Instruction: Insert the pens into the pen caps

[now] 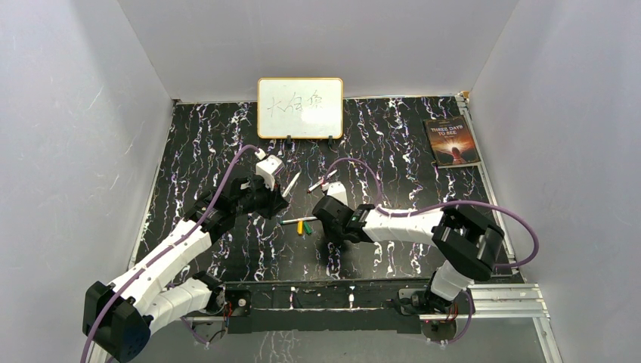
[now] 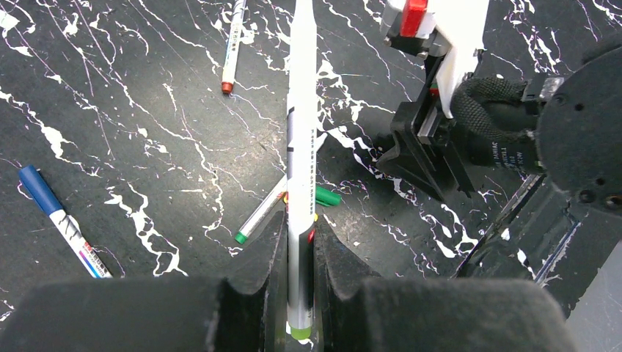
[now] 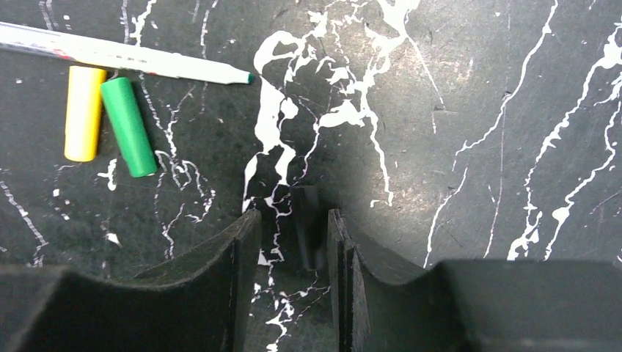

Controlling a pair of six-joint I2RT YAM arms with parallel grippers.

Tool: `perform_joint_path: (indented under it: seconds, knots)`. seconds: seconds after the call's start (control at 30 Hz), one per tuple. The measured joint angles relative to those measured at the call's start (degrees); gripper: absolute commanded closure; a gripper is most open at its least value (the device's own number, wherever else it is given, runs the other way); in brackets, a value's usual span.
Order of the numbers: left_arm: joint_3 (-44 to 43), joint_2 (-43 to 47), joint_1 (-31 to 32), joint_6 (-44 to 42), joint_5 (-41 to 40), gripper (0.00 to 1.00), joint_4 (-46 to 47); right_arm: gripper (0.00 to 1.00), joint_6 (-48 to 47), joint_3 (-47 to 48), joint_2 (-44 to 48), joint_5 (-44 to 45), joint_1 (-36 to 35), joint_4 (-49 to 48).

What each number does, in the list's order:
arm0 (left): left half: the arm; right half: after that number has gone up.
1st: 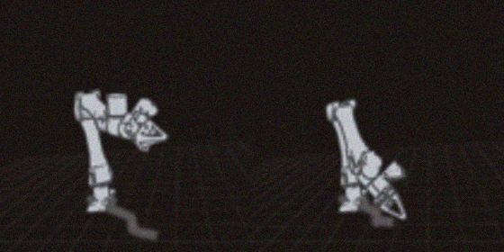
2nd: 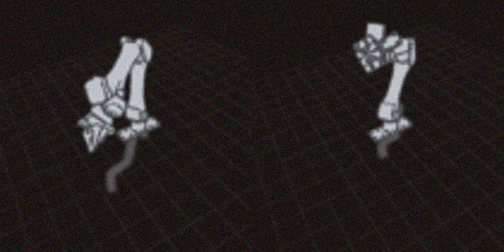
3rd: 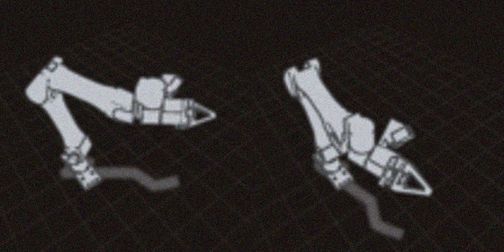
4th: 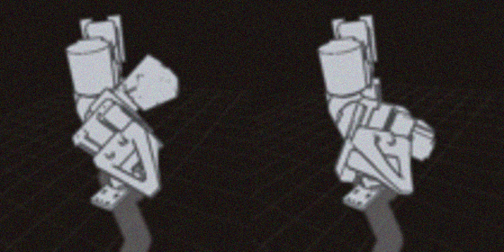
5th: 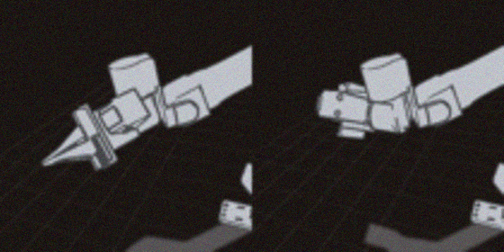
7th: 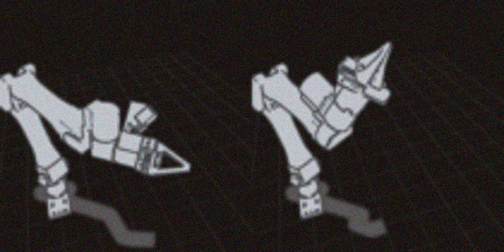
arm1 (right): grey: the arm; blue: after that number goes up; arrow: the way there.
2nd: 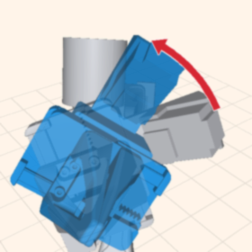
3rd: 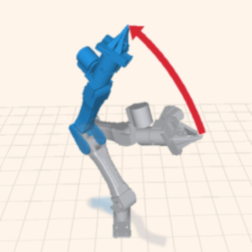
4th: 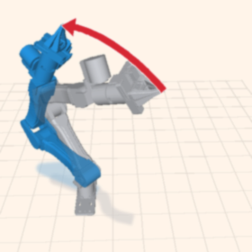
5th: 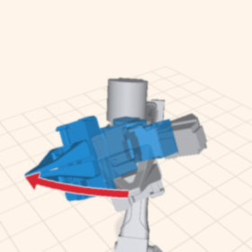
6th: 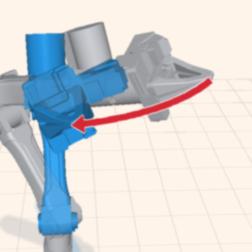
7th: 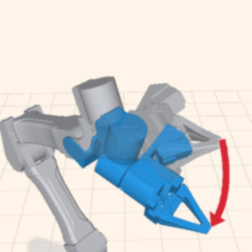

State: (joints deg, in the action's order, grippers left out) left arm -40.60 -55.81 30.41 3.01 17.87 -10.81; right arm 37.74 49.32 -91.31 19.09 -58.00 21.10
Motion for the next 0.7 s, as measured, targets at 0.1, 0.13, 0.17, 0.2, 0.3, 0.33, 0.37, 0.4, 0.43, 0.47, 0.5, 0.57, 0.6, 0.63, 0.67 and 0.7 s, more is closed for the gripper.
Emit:
perform_joint_path:
  seconds: [0.1,0.13,0.17,0.2,0.3,0.33,0.37,0.4,0.43,0.47,0.5,0.57,0.6,0.63,0.67,0.7]
  knots:
    - [0.00,0.00,0.00,-0.02,0.00,1.00,0.00,0.66,-0.52,0.50,-0.90,0.81,0.02,0.31]
    - [0.00,0.00,0.00,-0.02,0.00,1.00,-0.02,0.67,-0.70,0.50,-0.90,0.92,0.00,0.35]
    - [0.00,0.00,0.00,-0.02,0.00,1.00,0.00,0.70,-0.85,0.50,-0.90,1.01,0.02,0.59]
    - [0.00,0.00,0.00,-0.02,0.00,1.00,0.00,0.72,-1.09,0.50,-0.90,1.14,0.04,0.98]
    - [0.00,-0.02,0.00,-0.04,0.04,1.00,0.00,0.82,-1.46,0.50,-0.90,1.51,0.04,1.38]
    - [0.00,-0.02,0.00,-0.04,0.11,1.00,0.00,0.87,-1.49,0.50,-0.90,1.64,0.04,1.46]
    - [0.00,-0.02,0.00,-0.04,0.17,1.00,0.00,0.93,-1.60,0.50,-0.90,1.73,0.04,1.46]
    - [0.00,-0.02,0.02,-0.02,0.20,1.00,0.00,0.97,-1.66,0.50,-0.90,1.77,0.04,1.46]
    - [0.00,-0.02,0.00,-0.04,0.22,1.00,0.00,1.00,-1.68,0.50,-0.90,1.79,0.04,1.49]
    - [0.00,-0.02,0.00,-0.02,0.26,1.00,0.00,1.00,-1.62,0.50,-0.90,1.79,0.04,1.44]
    - [0.00,-0.04,0.00,-0.02,0.35,1.00,0.00,1.00,-1.64,0.50,-0.90,1.79,0.04,1.42]
    - [0.00,-0.04,0.00,-0.04,0.52,1.00,0.00,1.00,-1.66,0.50,-0.90,1.70,0.17,1.38]
    - [0.00,-0.07,0.00,-0.02,0.61,1.00,0.00,1.00,-1.66,0.50,-0.90,1.62,0.31,1.33]
    - [0.00,-0.07,0.00,0.00,0.72,1.00,0.02,1.00,-1.66,0.50,-0.83,1.49,0.35,1.25]
    - [0.00,-0.07,0.00,0.04,1.03,1.00,0.04,1.00,-1.62,0.48,-0.63,1.27,0.39,1.18]
    - [0.00,-0.07,0.00,0.15,1.25,1.00,0.07,1.00,-1.51,0.33,-0.13,0.70,0.57,0.92]
